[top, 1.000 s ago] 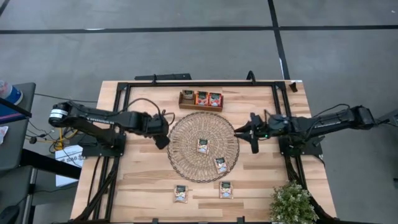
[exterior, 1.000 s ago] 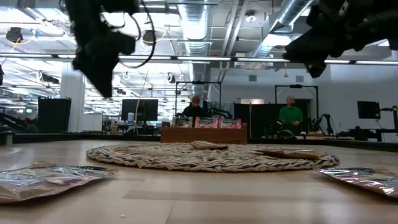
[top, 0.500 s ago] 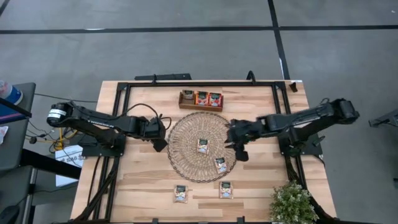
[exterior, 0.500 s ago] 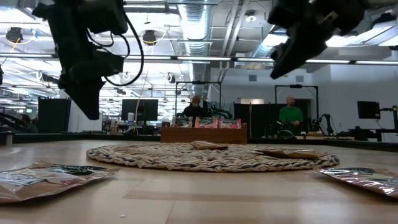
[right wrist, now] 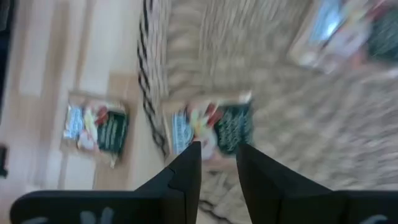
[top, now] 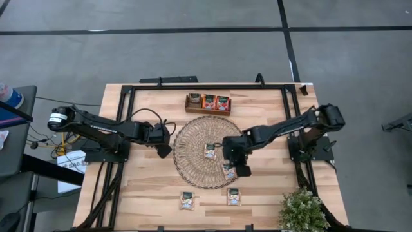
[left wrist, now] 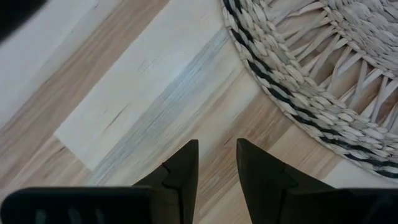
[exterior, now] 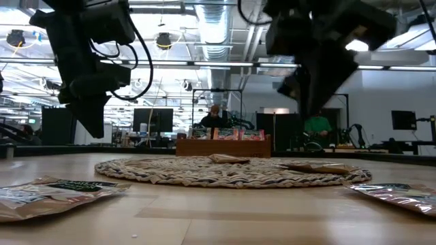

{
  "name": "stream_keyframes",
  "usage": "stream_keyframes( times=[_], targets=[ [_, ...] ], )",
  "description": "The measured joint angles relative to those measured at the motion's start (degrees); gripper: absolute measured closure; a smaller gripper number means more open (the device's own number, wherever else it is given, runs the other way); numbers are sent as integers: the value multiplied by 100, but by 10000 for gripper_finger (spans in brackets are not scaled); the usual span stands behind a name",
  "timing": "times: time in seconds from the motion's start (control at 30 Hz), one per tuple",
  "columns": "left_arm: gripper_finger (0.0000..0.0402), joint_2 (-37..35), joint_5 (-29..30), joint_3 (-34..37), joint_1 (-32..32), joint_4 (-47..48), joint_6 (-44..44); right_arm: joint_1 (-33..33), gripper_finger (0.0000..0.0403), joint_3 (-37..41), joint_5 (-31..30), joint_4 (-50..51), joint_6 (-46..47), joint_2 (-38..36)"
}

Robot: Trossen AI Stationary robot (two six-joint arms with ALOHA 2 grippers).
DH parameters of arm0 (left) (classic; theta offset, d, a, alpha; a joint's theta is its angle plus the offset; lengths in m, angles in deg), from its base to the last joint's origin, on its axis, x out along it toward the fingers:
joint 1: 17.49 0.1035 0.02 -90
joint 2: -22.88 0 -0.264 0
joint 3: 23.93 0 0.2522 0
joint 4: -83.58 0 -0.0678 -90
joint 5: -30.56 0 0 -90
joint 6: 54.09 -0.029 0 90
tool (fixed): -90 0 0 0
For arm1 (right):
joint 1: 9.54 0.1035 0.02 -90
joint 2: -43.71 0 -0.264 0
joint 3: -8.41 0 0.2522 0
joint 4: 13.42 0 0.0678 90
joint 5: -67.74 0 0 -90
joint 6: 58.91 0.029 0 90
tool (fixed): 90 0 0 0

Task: Pick & Place Tea
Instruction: Put the brown tea bag into the left section of the wooden organizer

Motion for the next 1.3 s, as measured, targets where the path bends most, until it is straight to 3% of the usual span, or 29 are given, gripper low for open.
stream_keyframes(
  times=[0.3,0.47,0.6,0.97,1.3],
  targets=[
    [300,0,90,0,0,4,-127,97,232,5,-37,84,352,422],
    [300,0,131,0,0,2,-129,92,202,-1,-596,74,396,466],
    [300,0,129,0,0,2,-129,90,203,-1,-869,90,323,466],
    [300,2,131,0,0,-84,-129,394,230,-1,-864,64,256,472],
    [300,7,131,0,0,-186,-136,389,232,-133,-959,-88,236,1107]
  ],
)
